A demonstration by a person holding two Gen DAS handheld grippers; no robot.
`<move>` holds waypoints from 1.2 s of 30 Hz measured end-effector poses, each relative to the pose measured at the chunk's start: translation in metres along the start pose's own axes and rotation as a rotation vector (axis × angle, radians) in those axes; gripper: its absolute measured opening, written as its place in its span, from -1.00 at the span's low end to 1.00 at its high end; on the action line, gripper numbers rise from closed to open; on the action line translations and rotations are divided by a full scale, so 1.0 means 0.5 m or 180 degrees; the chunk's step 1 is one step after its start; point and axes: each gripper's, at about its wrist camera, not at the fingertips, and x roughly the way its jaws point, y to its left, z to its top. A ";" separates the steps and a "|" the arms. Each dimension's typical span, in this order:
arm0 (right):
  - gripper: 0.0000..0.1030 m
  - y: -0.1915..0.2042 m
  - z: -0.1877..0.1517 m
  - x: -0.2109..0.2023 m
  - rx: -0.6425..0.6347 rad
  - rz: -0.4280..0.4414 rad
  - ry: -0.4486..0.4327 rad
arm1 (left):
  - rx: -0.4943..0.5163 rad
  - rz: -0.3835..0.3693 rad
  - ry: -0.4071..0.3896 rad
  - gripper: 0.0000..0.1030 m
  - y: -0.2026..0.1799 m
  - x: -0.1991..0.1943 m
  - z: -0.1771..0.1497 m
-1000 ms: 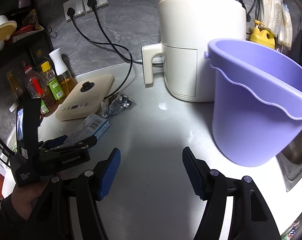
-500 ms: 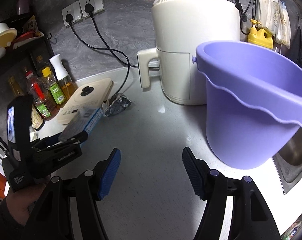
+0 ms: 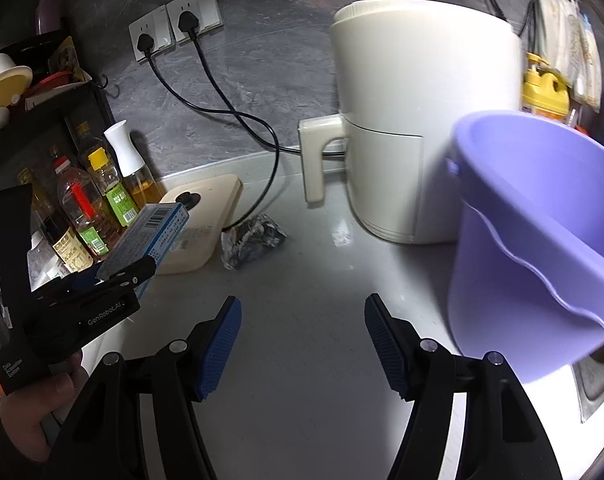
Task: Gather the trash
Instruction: 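Grasp the white-and-blue paper box with the left tool and lift it, then grasp the foil snack wrapper with the right tool while the left tool holds the box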
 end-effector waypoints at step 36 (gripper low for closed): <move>-0.97 0.133 0.062 0.322 -0.0074 0.0196 0.0503 | -0.0390 -0.0162 -0.0013 0.31 0.094 0.134 0.050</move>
